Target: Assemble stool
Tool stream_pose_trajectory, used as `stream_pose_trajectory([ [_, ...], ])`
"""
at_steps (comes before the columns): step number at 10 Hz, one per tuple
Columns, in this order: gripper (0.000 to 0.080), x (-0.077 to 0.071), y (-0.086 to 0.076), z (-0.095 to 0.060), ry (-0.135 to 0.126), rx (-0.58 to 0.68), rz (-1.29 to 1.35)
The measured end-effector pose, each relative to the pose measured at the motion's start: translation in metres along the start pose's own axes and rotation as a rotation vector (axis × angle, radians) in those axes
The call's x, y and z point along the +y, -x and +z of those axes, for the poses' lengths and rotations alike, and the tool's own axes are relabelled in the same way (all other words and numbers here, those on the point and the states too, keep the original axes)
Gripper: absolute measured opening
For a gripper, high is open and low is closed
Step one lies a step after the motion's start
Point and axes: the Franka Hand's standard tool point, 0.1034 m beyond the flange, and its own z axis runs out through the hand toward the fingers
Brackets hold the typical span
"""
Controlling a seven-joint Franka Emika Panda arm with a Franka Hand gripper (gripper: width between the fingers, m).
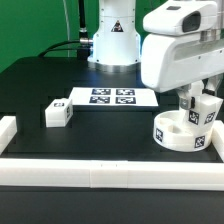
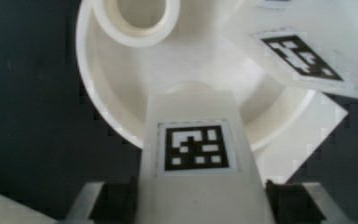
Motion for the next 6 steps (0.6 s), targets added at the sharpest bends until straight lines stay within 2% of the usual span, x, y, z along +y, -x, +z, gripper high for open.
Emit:
stream_pose_trajectory([
  [5,0.0356,0.0056,0.0015,0.0,0.005,0.007,0.274],
  [6,0.0491,0.0056,0.0015,-0.0001,0.005,0.007,0.267],
])
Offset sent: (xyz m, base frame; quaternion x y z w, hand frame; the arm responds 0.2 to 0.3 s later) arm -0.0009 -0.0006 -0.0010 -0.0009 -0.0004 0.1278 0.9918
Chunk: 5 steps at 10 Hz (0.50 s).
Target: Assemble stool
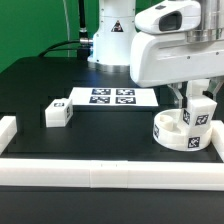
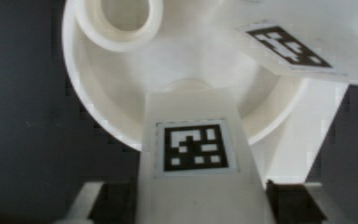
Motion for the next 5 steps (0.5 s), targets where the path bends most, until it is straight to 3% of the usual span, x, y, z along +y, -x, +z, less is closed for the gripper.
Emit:
stream_pose_trajectory([
  [1,0.0597,0.002,0.002,-0.003,-0.002,-0.013,-0.001],
  [5,0.0647,0.022,0.014,-0.041,-0.004,-0.069,-0.032],
])
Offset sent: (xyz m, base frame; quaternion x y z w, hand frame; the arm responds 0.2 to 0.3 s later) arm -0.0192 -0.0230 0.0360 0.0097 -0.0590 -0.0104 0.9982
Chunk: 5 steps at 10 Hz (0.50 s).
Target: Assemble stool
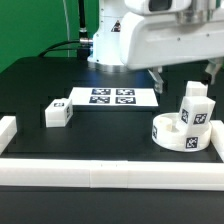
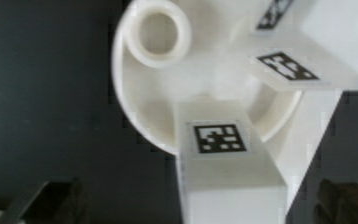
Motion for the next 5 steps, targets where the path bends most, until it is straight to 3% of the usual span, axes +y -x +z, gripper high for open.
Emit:
stream_pose_trajectory([
  [1,0.0649,0.012,0.004,-0.012,0.003,-0.005,-0.007],
  [3,0.0649,0.029,0.011,-0.017,0.008,-0.014,0.023],
  [5,0.0649,0.028,0.011,-0.016,0.008,-0.015,0.021],
])
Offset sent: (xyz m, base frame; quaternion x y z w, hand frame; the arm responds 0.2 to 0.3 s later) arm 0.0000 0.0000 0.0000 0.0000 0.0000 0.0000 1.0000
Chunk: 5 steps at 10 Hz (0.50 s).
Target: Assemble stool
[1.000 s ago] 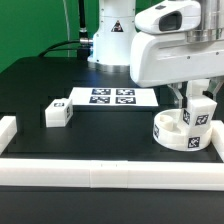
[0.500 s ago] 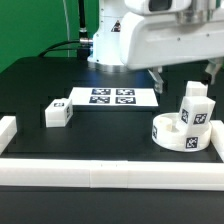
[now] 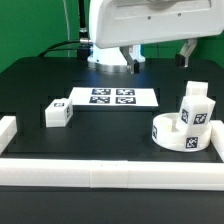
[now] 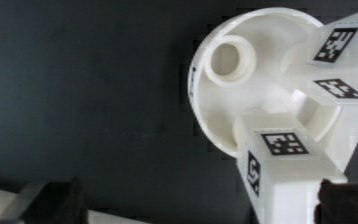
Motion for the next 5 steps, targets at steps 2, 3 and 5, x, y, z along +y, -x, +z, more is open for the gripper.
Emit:
stream_pose_trajectory([
  [2,0.0649,0.001,0.001,0.0,-0.001,0.0,0.001],
  [3,0.0649,0.016,0.009,0.002,-0.005,-0.006,0.018],
  [5,0.0649,0.055,0.041,0.017,-0.009,-0.036,0.063],
])
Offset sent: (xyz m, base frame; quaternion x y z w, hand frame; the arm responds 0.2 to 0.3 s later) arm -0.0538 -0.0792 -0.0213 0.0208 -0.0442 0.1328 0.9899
